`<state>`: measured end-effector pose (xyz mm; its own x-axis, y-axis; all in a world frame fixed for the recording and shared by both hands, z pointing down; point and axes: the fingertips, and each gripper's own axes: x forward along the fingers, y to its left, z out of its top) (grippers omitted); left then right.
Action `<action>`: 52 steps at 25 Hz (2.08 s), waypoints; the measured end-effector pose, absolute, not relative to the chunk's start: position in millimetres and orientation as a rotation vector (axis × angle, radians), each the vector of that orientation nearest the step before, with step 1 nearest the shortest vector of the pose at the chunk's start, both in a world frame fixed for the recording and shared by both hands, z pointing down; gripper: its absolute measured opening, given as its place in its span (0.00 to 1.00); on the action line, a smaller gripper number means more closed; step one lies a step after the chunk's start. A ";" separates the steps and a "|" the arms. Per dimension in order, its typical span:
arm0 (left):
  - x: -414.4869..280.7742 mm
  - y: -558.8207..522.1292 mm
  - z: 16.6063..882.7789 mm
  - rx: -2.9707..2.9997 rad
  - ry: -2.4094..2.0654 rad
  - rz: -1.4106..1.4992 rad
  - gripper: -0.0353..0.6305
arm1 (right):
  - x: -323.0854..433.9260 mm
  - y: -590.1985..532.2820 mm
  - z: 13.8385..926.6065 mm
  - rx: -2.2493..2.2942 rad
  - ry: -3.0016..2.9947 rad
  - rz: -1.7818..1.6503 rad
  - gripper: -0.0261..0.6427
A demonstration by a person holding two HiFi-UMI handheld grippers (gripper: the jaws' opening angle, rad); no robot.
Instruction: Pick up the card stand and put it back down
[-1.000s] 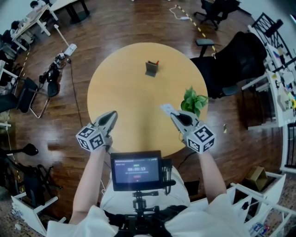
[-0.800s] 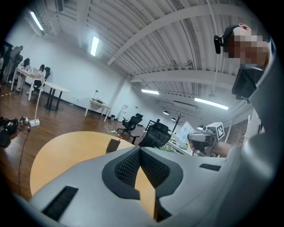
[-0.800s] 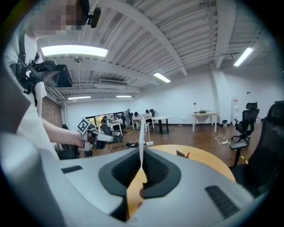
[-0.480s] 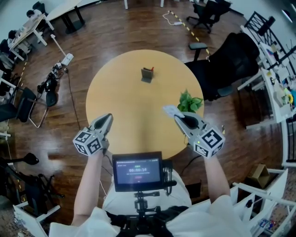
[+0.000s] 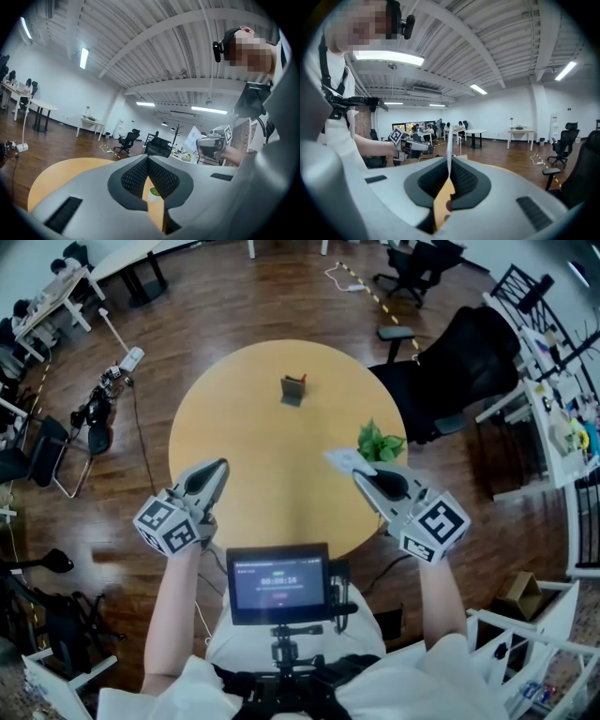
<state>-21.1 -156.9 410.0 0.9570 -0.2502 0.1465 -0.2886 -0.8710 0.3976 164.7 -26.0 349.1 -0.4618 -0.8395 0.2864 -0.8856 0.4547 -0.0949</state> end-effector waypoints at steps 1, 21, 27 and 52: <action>-19.7 -155.4 404.3 2.691 -0.377 0.116 0.05 | 163.6 -25.1 346.4 1.500 -2.507 0.341 0.07; -25.8 -136.1 369.9 2.729 -0.349 0.031 0.05 | 154.6 -5.9 335.2 1.489 -2.515 0.343 0.07; -30.3 -131.6 373.3 2.727 -0.361 0.018 0.05 | 151.8 -0.1 337.7 1.492 -2.510 0.361 0.07; -39.8 -122.3 417.1 2.653 -0.359 0.072 0.05 | 152.0 16.0 376.3 1.501 -2.520 0.496 0.07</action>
